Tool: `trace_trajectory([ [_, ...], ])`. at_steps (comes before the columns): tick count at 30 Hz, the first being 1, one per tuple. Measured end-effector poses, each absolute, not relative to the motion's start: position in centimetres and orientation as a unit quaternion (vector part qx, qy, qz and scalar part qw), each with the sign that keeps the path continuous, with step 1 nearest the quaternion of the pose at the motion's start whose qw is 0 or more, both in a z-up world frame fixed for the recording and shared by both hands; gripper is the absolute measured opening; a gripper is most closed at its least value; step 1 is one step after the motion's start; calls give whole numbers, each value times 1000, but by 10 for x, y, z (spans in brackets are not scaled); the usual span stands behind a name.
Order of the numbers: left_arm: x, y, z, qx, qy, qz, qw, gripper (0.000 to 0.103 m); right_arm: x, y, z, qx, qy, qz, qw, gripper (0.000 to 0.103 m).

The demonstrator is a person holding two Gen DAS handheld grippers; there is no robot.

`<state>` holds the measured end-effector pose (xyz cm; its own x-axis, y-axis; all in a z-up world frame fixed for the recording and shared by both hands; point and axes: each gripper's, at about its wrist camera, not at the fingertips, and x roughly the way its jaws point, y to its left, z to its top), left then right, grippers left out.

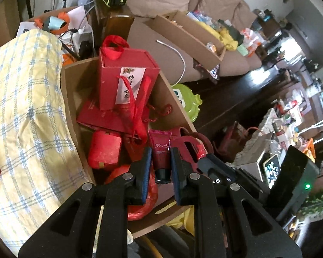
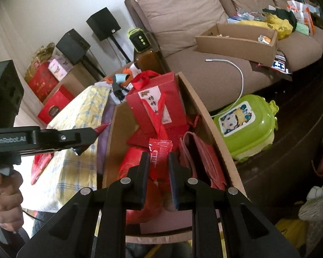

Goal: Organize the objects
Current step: 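Lower both grippers into the box and open them to drop tube and packet, then withdraw both grippers from the box and turn back to the plaid table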

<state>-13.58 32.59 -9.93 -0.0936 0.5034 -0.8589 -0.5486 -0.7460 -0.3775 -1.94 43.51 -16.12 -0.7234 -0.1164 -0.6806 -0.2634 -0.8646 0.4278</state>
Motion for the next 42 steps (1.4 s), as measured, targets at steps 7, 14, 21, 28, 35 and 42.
trace_trajectory([
  [7, -130, 330, -97, -569, 27, 735, 367, 17, -22, 435, -165, -379, 261, 887, 39, 18],
  [14, -128, 331, -88, -567, 25, 735, 371, 17, -25, 431, -168, -391, 258, 883, 37, 20],
  [21, -127, 320, -74, -558, 20, 744, 366, 30, -25, 433, -169, -393, 259, 882, 40, 24],
  [28, -127, 290, -51, -533, 9, 775, 340, 43, -24, 434, -167, -386, 267, 882, 37, 32],
  [35, -124, 256, -20, -455, 38, 850, 263, 66, -23, 433, -163, -378, 264, 887, 40, 46],
  [42, -131, 223, -6, -414, 42, 885, 210, 70, -23, 433, -164, -380, 261, 886, 45, 47],
])
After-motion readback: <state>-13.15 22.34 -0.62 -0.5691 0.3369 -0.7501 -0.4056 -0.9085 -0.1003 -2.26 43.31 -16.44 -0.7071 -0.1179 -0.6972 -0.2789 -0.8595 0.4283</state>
